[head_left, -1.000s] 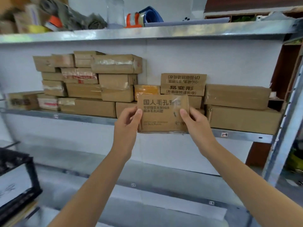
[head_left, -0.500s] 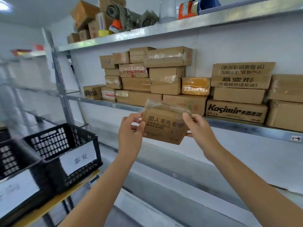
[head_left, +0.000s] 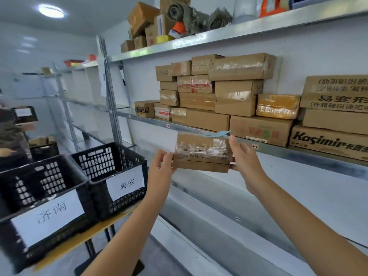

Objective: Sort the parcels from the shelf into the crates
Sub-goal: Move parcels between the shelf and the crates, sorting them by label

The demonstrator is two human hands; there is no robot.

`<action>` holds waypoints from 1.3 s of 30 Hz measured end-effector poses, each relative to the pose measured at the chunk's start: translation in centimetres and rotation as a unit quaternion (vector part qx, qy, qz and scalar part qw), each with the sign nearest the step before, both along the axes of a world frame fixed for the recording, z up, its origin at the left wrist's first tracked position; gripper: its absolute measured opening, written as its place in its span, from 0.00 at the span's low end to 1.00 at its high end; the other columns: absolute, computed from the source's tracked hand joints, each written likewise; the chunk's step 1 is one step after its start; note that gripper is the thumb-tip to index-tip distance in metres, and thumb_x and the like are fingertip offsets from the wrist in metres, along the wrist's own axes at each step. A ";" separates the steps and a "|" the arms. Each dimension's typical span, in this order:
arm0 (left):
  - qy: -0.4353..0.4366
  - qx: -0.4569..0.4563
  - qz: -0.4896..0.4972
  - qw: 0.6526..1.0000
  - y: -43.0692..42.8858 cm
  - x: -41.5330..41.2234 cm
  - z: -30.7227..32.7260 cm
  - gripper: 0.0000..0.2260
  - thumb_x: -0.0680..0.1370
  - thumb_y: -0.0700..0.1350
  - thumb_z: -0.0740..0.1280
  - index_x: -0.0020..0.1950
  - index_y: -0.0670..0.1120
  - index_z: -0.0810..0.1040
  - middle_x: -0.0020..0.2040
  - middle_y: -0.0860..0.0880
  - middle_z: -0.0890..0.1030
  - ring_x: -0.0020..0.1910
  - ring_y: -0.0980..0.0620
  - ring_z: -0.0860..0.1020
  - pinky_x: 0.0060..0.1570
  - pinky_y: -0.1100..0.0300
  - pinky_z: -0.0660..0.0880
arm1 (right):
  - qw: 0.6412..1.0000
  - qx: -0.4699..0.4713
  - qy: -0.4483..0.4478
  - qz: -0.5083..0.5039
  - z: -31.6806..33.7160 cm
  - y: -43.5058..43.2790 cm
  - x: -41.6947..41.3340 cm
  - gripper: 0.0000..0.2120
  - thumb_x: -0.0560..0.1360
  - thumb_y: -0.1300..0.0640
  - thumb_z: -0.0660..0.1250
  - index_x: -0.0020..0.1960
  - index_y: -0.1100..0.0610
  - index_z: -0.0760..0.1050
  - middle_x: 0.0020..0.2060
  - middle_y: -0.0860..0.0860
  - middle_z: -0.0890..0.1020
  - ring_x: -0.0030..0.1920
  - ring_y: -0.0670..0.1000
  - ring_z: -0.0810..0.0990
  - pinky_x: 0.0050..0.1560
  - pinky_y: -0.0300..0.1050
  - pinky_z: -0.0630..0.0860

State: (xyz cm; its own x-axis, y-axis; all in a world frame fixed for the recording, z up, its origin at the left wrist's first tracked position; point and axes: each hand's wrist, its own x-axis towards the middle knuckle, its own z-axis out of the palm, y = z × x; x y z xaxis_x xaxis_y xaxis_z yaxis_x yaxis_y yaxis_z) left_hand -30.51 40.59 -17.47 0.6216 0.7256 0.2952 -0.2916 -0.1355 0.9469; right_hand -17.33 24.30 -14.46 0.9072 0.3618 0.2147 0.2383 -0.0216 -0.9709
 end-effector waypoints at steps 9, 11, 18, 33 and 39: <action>0.011 0.021 0.055 0.998 6.9 -2.8 -1.1 0.10 0.77 0.53 0.61 0.39 0.49 0.67 0.39 0.45 0.70 0.40 0.46 0.69 0.47 0.49 0.73 | 0.997 0.015 0.046 0.059 -0.5 8.7 -1.9 0.16 0.80 0.36 0.57 0.45 0.45 0.77 0.42 0.47 0.84 0.43 0.46 0.83 0.38 0.39 0.78; 0.026 0.015 0.065 0.997 9.0 -3.1 -1.4 0.11 0.79 0.48 0.61 0.37 0.51 0.67 0.37 0.51 0.69 0.38 0.52 0.67 0.41 0.55 0.66 | 0.997 0.014 0.045 0.058 -0.5 10.4 -2.3 0.16 0.79 0.39 0.62 0.45 0.50 0.79 0.41 0.47 0.85 0.44 0.48 0.84 0.41 0.43 0.81; 0.025 -0.122 0.005 0.992 15.2 -3.6 -2.0 0.26 0.74 0.63 0.67 0.56 0.41 0.74 0.50 0.48 0.84 0.48 0.51 0.84 0.45 0.59 0.82 | 0.998 0.010 0.014 0.056 -0.5 17.2 -2.7 0.17 0.72 0.53 0.75 0.33 0.56 0.69 0.33 0.41 0.85 0.36 0.40 0.83 0.25 0.32 0.71; 0.003 -0.202 0.065 0.977 31.5 -6.4 -4.0 0.31 0.66 0.60 0.78 0.59 0.41 0.76 0.54 0.42 0.83 0.55 0.45 0.82 0.60 0.47 0.78 | 0.987 -0.022 0.084 0.134 -2.2 34.5 -5.0 0.24 0.70 0.43 0.75 0.57 0.54 0.72 0.44 0.51 0.85 0.41 0.45 0.86 0.31 0.38 0.80; 0.002 -0.172 0.083 0.982 37.1 -7.9 -2.9 0.21 0.68 0.54 0.79 0.51 0.44 0.76 0.48 0.45 0.85 0.45 0.51 0.85 0.50 0.54 0.82 | 0.958 -0.111 0.097 0.246 -2.3 39.3 -4.0 0.22 0.68 0.41 0.76 0.53 0.57 0.80 0.37 0.49 0.87 0.36 0.46 0.86 0.32 0.41 0.81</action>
